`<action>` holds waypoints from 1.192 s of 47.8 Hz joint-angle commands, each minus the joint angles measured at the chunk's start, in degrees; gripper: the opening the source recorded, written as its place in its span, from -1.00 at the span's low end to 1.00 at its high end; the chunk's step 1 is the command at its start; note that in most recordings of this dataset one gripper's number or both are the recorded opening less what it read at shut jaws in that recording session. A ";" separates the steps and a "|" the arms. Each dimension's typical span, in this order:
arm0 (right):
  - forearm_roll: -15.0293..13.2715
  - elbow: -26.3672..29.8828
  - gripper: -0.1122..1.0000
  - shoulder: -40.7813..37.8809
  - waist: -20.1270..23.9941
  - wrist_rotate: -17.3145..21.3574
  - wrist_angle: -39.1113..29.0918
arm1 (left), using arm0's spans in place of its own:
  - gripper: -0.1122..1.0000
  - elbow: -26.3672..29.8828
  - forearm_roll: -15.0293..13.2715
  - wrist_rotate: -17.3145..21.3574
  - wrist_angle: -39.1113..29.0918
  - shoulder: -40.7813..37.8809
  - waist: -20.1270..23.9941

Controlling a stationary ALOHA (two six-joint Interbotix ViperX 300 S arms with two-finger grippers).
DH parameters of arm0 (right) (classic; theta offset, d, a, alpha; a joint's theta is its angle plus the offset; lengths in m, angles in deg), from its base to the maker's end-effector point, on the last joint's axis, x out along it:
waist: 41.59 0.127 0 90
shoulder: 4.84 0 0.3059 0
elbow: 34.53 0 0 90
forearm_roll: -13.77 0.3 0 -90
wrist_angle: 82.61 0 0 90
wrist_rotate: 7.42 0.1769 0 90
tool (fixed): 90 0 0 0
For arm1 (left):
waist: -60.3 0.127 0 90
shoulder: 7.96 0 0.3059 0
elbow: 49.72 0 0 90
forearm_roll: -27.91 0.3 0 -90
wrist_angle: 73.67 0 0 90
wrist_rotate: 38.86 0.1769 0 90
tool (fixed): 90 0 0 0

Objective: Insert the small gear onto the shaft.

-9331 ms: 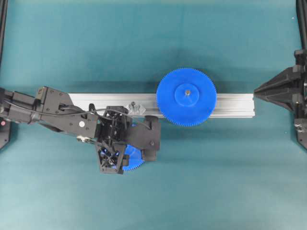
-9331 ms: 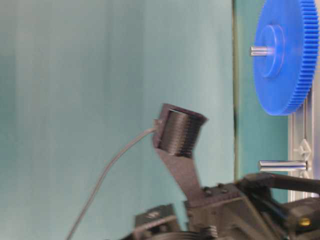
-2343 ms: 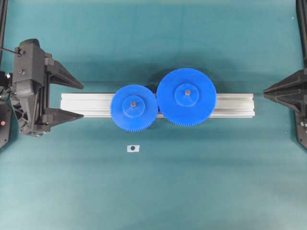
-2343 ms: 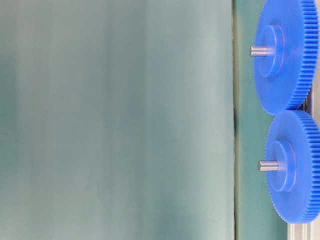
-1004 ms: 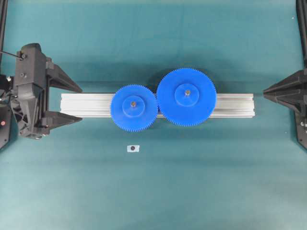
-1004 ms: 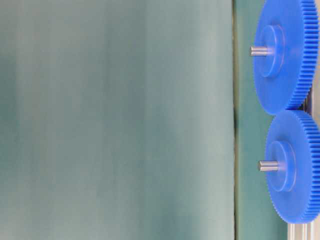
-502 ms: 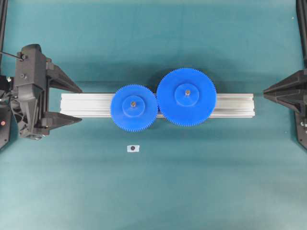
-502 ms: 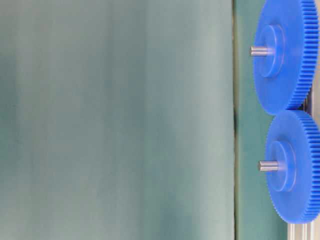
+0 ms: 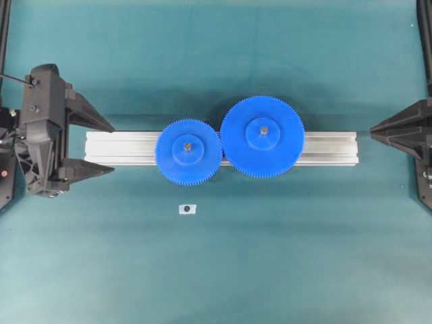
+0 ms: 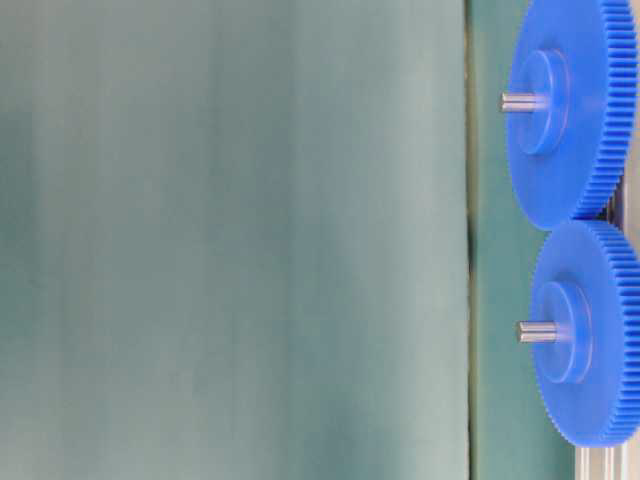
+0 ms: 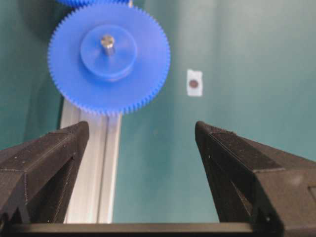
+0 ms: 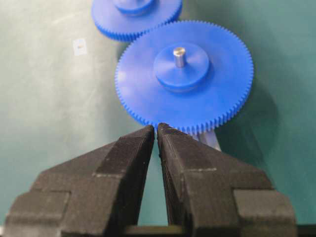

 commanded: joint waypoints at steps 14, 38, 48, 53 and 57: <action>-0.09 0.44 -0.31 -0.62 -0.18 0.44 0.53 | 0.75 0.35 0.09 -0.09 0.26 0.44 -0.09; -0.09 0.09 -0.31 -0.62 -0.18 0.44 1.23 | 0.75 0.26 0.09 -0.44 0.44 0.35 -0.09; -0.09 -0.18 -0.31 -0.62 -0.18 0.44 2.11 | 0.75 0.00 0.09 -0.44 0.44 0.35 -0.18; -0.09 -0.18 -0.31 -0.53 -0.18 0.44 2.11 | 0.75 0.00 0.09 -0.35 0.62 0.44 -0.26; -0.09 -0.18 -0.31 -0.62 -0.18 0.44 2.11 | 0.75 0.00 0.09 -0.35 1.32 0.44 -0.26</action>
